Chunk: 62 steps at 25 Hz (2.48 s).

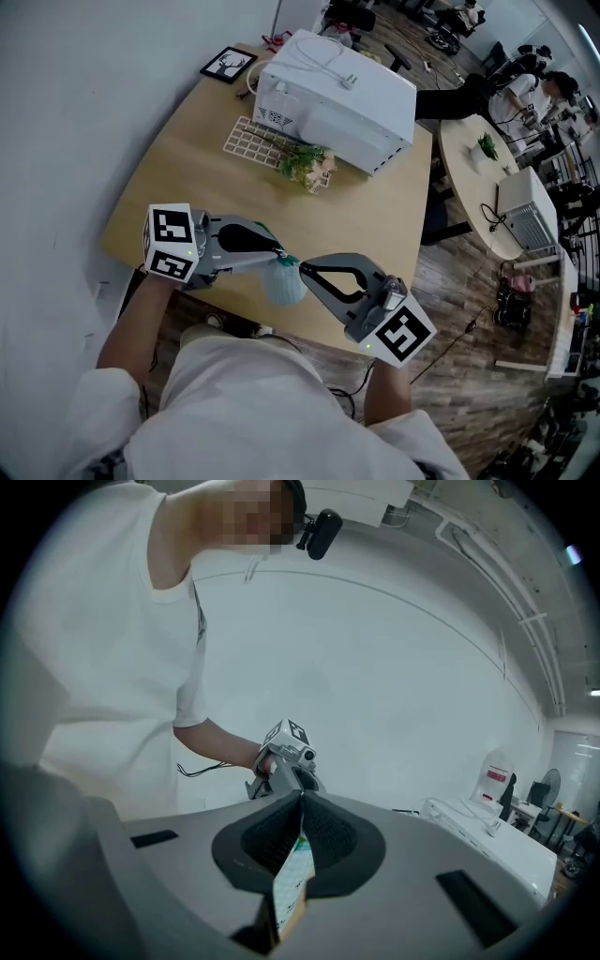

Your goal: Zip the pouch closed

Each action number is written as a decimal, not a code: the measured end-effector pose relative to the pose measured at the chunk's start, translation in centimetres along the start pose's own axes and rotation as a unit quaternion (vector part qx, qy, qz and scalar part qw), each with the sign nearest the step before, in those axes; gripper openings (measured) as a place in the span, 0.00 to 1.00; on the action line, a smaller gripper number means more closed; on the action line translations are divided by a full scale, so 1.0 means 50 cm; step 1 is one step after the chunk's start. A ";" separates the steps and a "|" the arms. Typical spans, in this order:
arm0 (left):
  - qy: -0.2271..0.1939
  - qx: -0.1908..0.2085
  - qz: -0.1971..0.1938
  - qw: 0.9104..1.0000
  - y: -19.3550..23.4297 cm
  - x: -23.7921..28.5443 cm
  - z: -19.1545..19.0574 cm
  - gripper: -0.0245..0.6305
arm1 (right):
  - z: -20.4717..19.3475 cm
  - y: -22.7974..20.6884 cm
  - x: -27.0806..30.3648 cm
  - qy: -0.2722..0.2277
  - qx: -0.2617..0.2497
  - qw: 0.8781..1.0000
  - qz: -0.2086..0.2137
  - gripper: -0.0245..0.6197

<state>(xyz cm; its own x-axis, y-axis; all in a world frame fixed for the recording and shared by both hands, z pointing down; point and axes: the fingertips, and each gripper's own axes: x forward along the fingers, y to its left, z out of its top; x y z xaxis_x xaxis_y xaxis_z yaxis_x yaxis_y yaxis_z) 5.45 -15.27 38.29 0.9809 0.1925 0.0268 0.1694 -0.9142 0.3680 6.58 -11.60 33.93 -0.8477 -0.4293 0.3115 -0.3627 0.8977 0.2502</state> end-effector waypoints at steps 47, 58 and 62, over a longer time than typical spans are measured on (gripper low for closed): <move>0.035 0.028 0.182 0.982 0.010 -0.142 -0.079 0.11 | -0.004 0.041 -0.038 -0.013 0.049 0.998 -0.049 0.05; 0.034 0.023 0.204 0.978 -0.007 -0.163 -0.111 0.11 | -0.007 0.086 -0.053 -0.016 0.065 0.996 -0.060 0.05; 0.047 0.028 0.222 0.974 -0.001 -0.161 -0.126 0.11 | -0.008 0.099 -0.058 -0.022 0.073 0.995 -0.067 0.05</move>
<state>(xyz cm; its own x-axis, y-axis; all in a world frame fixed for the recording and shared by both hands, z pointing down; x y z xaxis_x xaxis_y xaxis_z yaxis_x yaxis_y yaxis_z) -3.08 -14.53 43.91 0.9460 -0.1963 0.2578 -0.2616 -0.9321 0.2505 7.39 -5.95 34.65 -0.8028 -0.5450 0.2421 -0.5237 0.8384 0.1507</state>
